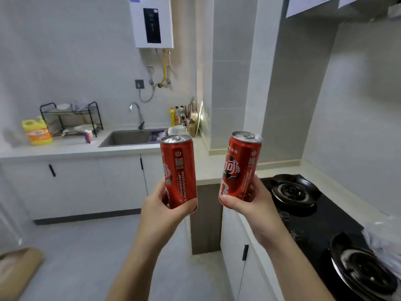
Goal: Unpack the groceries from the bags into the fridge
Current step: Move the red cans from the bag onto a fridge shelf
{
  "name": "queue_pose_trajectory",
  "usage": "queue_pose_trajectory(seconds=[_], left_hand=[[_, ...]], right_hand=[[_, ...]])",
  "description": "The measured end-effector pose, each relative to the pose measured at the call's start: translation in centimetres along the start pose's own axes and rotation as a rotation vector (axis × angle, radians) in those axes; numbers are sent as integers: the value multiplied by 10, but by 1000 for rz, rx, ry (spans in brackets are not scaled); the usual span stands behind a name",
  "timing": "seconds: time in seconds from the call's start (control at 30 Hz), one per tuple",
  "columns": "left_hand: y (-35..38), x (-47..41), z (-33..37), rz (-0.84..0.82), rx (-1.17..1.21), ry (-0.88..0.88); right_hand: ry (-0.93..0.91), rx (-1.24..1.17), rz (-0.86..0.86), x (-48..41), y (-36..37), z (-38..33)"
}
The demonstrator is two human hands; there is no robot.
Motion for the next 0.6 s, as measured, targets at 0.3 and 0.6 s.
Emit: queue_pose_trajectory(seconds=[0.3, 0.6], left_hand=[[-107, 35, -17, 390, -54, -99], [-182, 110, -24, 849, -172, -169]], right_hand=[[-33, -145, -383, -23, 133, 5], [-21, -326, -818, -9, 244, -10]])
Point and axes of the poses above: each hand's wrist, its own x-axis away from the middle knuckle, its own y-axis out of the palm, z = x × y, the point moved 9 cm from there along -x, towards the middle knuckle, and after that the axes turned 7 degrees about -y, right-handed, at the moved point
